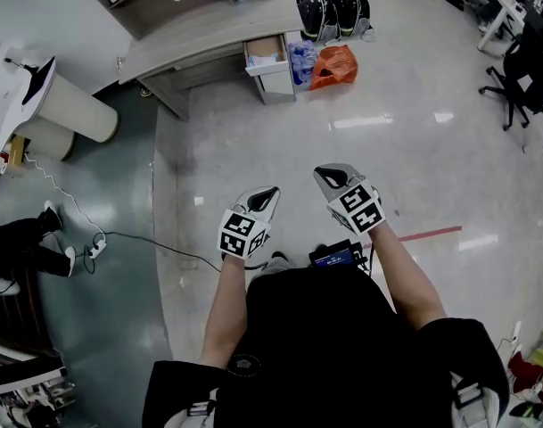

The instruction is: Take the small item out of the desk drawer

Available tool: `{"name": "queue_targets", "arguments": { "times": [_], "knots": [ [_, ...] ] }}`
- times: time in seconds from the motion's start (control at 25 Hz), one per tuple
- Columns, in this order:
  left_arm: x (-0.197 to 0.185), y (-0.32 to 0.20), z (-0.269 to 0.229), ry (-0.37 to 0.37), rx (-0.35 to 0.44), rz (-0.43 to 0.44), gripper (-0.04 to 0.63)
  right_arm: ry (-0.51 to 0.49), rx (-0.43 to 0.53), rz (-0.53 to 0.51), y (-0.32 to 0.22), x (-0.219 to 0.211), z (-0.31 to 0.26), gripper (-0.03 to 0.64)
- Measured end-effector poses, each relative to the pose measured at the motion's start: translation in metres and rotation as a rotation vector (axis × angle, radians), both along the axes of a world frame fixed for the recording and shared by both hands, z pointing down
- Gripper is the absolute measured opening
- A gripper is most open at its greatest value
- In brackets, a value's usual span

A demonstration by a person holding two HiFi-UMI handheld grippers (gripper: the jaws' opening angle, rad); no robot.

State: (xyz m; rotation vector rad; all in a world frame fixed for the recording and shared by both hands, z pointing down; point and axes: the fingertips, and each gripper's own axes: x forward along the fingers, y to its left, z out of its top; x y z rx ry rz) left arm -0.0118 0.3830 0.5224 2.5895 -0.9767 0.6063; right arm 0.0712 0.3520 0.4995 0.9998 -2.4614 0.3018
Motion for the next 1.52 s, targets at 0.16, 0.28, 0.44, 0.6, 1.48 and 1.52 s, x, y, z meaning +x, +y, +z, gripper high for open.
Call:
{"name": "queue_targets", "arguments": {
  "times": [0.16,0.28,0.44,0.6,1.48,1.52],
  "knots": [
    [0.002,0.0,0.0,-0.005,0.0,-0.012,0.002,0.005,0.004,-0.01,-0.003,0.004,0.003,0.003],
    [0.001,-0.001,0.002,-0.007,-0.006,-0.02,0.002,-0.004,-0.003,-0.013,-0.005,0.004,0.004,0.003],
    [-0.001,-0.006,0.007,0.008,-0.012,-0.031,0.002,-0.006,-0.01,-0.009,-0.01,0.003,0.009,0.003],
    [-0.006,-0.02,0.016,0.02,-0.032,-0.027,0.002,0.002,-0.017,0.008,-0.025,0.001,0.017,0.003],
    [-0.071,-0.169,0.022,0.065,-0.05,0.077,0.002,0.044,-0.04,0.115,-0.161,-0.062,0.022,0.003],
    [-0.075,-0.174,0.022,0.066,-0.051,0.083,0.002,0.045,-0.04,0.122,-0.166,-0.066,0.022,0.003]
  ]
}}
